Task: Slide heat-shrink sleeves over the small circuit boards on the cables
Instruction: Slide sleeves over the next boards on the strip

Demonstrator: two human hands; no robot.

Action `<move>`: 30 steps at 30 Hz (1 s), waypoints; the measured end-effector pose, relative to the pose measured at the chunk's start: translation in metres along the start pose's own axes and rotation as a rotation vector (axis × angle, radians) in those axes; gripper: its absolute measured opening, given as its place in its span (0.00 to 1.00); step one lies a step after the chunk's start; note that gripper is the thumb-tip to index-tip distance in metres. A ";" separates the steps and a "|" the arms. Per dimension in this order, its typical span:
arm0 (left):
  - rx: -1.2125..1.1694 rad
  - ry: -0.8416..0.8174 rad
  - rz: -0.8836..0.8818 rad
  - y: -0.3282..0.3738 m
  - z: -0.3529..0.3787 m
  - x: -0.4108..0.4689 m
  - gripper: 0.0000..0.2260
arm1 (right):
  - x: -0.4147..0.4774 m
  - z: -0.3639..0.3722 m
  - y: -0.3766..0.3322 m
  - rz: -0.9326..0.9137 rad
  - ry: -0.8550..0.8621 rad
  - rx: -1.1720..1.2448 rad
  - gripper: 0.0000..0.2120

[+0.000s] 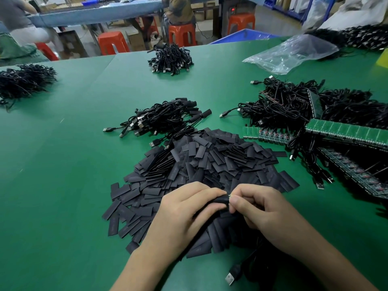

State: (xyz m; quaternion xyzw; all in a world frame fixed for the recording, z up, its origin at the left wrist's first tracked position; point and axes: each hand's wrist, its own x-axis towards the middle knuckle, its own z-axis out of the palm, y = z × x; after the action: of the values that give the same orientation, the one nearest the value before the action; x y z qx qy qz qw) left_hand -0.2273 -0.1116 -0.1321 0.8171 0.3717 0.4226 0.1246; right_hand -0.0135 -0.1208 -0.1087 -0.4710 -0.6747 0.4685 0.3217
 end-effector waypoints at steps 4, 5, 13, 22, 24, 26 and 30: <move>-0.006 0.009 -0.016 0.000 -0.001 0.002 0.08 | 0.000 0.001 -0.001 0.000 0.006 0.006 0.11; -0.016 0.019 -0.028 0.000 -0.001 0.002 0.08 | 0.001 0.001 -0.002 0.004 0.013 0.028 0.11; 0.012 0.034 -0.040 0.000 -0.003 0.002 0.09 | 0.000 0.001 -0.003 0.005 0.041 0.068 0.11; 0.054 0.040 0.015 -0.001 0.001 0.000 0.09 | 0.000 0.001 -0.001 -0.004 0.006 0.080 0.09; 0.058 0.046 0.025 -0.001 0.001 -0.001 0.09 | 0.000 0.001 -0.002 0.006 -0.008 0.095 0.09; 0.054 0.054 0.028 -0.001 0.002 -0.002 0.08 | 0.000 0.000 -0.003 0.023 -0.028 0.141 0.10; 0.027 0.040 0.026 -0.001 0.002 -0.001 0.08 | -0.001 -0.001 -0.003 0.054 -0.041 0.169 0.12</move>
State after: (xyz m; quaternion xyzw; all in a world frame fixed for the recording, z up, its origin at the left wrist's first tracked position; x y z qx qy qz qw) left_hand -0.2265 -0.1117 -0.1341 0.8148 0.3691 0.4357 0.1006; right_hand -0.0135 -0.1216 -0.1057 -0.4505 -0.6264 0.5417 0.3335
